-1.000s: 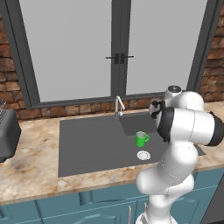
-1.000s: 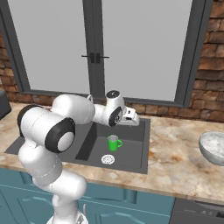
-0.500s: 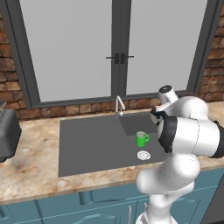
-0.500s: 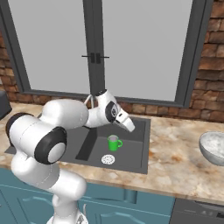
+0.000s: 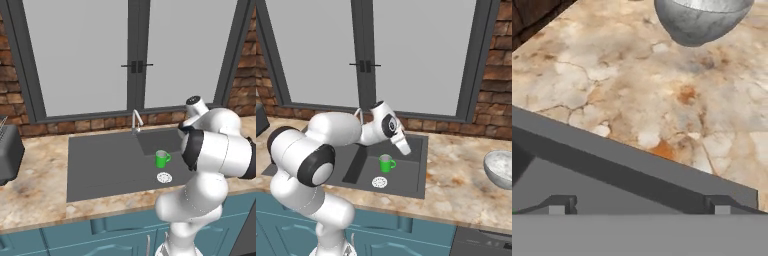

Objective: Pick the mug and place it in the sink. Pick the bowl and place it in the open cabinet and then close the cabinet.

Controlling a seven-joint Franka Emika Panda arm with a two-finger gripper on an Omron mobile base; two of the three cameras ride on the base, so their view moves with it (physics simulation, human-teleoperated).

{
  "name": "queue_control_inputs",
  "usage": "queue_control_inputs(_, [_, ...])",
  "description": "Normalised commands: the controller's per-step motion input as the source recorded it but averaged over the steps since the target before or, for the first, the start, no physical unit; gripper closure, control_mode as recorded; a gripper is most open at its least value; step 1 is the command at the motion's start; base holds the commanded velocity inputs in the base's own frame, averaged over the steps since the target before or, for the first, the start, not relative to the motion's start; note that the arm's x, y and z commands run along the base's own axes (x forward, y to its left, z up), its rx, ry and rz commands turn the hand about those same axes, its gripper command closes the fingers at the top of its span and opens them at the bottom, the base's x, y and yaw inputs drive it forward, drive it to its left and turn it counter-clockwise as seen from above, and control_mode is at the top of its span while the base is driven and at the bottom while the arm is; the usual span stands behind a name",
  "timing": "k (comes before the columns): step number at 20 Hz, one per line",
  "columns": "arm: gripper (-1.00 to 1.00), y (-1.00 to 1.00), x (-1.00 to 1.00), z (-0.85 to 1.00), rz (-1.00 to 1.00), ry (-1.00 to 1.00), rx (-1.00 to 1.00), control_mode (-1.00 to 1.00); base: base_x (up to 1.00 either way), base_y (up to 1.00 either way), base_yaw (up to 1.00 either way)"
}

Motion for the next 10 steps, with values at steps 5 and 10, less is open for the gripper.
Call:
queue_control_inputs(5, [-1.0, -0.23, 0.0, 0.14, -0.4, -0.29, 0.0, -1.0, 0.0, 0.0, 0.0])
queue_control_inputs(10, [-1.0, -0.24, 0.02, 0.07, -0.48, -0.28, 0.0, -1.0, 0.0, 0.0, 0.0])
